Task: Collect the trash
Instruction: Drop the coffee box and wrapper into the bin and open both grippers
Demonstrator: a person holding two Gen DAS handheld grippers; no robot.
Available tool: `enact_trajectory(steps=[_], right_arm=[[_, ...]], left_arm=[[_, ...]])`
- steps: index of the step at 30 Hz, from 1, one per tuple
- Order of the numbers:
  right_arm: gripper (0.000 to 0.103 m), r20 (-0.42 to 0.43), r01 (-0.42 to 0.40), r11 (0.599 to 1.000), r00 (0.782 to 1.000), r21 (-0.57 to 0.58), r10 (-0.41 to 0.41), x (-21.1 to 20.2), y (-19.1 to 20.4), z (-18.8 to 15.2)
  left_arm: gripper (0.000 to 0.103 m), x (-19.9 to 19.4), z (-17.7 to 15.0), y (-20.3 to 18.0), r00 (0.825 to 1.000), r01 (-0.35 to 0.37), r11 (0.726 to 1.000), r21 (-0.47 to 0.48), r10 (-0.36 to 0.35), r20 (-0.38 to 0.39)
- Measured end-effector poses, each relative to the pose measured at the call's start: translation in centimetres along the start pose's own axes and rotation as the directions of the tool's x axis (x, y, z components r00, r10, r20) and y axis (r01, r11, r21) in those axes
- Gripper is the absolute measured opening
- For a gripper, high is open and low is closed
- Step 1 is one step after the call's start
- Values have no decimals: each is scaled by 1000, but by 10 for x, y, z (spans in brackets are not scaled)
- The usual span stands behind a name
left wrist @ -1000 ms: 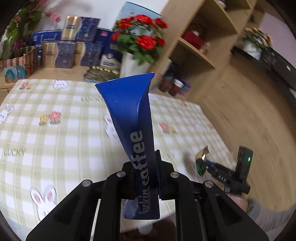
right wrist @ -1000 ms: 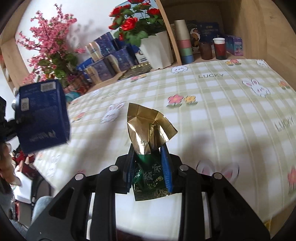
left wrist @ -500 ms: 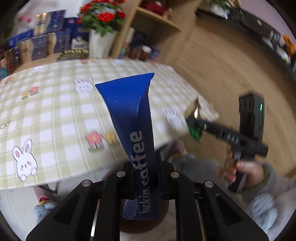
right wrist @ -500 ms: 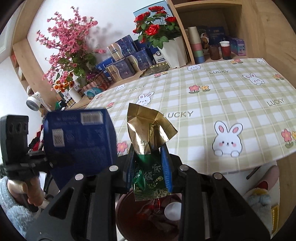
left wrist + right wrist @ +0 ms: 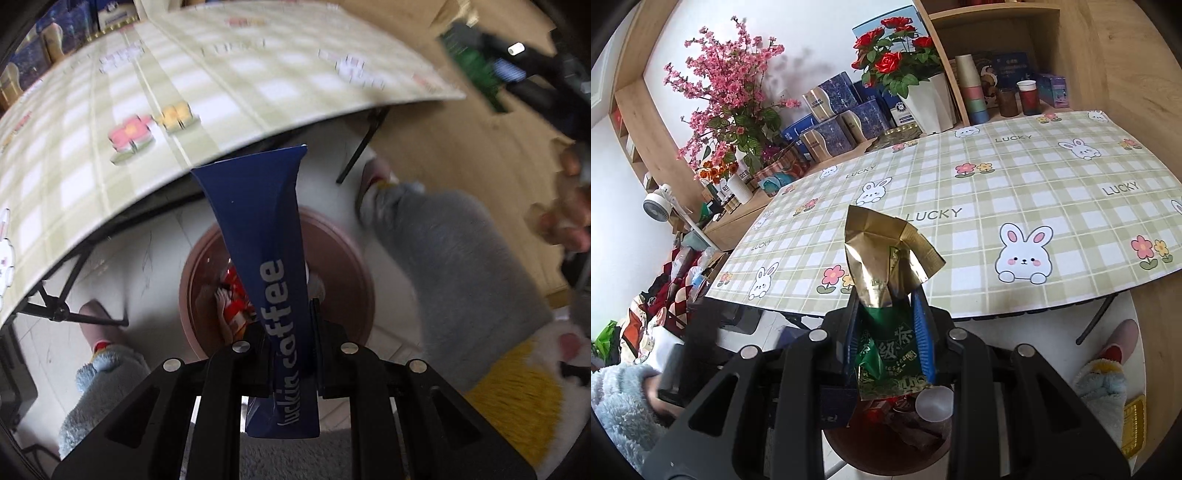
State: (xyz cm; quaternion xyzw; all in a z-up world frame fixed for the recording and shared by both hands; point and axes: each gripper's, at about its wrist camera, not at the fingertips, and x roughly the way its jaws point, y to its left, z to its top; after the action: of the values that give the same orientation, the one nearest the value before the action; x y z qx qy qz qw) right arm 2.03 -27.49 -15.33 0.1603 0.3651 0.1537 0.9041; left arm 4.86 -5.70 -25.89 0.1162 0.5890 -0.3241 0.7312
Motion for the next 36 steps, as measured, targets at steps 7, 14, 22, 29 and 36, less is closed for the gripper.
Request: enact_trajectory(steps=[7, 14, 22, 29, 36], right_arm=[[30, -12, 20, 999, 1000, 32, -20, -8, -16, -12], [30, -45, 34, 998, 998, 45, -32, -6, -23, -25], [30, -135, 21, 999, 991, 25, -17, 21, -12, -41], [30, -308, 13, 999, 951, -50, -27, 71, 7, -61], [30, -469, -17, 993, 882, -115, -39, 121, 29, -85]], left_arm=[[15, 44, 1, -1, 993, -28, 1000, 9, 29, -116], [58, 39, 11, 0, 1000, -20, 998, -51, 19, -15], [90, -54, 7, 28, 938, -9, 962, -272, 102, 332], [97, -101, -22, 34, 839, -71, 906, -418, 281, 466], [97, -105, -50, 48, 805, -108, 851, -514, 378, 457]])
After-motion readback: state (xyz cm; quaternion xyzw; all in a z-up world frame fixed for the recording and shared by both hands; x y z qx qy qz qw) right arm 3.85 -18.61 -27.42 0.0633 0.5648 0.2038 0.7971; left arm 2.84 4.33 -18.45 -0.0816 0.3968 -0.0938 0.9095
